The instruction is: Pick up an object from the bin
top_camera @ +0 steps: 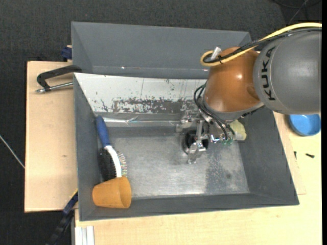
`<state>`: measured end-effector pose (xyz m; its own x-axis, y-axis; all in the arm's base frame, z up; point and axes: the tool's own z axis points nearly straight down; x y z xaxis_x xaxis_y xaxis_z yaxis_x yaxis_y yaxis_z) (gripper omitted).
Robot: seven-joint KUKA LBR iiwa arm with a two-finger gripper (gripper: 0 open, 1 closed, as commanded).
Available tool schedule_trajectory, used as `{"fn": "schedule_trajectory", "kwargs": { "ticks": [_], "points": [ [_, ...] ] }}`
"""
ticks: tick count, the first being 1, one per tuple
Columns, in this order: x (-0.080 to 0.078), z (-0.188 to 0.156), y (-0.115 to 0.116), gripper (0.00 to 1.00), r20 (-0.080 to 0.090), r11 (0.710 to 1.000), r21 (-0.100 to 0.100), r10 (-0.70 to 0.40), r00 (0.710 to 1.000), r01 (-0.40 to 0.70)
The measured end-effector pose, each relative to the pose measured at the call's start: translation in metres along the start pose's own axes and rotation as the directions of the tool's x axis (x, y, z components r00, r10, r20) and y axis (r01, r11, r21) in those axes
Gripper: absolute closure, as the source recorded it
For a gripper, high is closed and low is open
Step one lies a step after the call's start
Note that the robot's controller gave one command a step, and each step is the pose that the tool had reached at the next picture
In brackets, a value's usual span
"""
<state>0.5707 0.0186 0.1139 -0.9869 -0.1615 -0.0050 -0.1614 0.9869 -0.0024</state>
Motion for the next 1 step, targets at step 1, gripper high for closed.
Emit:
{"fn": "schedule_trajectory", "kwargs": {
  "ticks": [1],
  "points": [
    [-0.0009, 0.0206, -0.0536, 0.00, -0.001, 0.992, -0.001, 0.127, 0.992, -0.127]
  ]
}}
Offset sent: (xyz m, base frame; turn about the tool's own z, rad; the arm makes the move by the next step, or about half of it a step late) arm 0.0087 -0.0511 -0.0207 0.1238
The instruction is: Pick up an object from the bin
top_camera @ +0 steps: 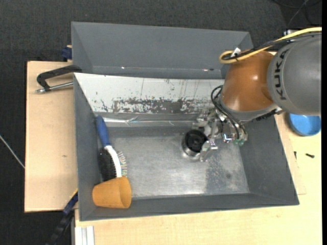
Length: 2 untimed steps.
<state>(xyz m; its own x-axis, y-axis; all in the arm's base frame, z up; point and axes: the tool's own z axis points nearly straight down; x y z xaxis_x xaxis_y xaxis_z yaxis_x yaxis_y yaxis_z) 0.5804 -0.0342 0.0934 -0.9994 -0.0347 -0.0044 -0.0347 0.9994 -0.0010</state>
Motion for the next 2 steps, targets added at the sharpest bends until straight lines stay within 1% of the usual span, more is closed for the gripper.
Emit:
{"fn": "schedule_trajectory", "kwargs": {
  "ticks": [1, 2],
  "points": [
    [0.000, -0.001, 0.002, 1.00, 0.001, 1.000, -0.002, -0.002, 1.000, 0.002],
    [0.017, -0.153, -0.050, 1.00, 0.009, 0.976, 0.004, -0.219, 0.976, 0.219]
  ]
}}
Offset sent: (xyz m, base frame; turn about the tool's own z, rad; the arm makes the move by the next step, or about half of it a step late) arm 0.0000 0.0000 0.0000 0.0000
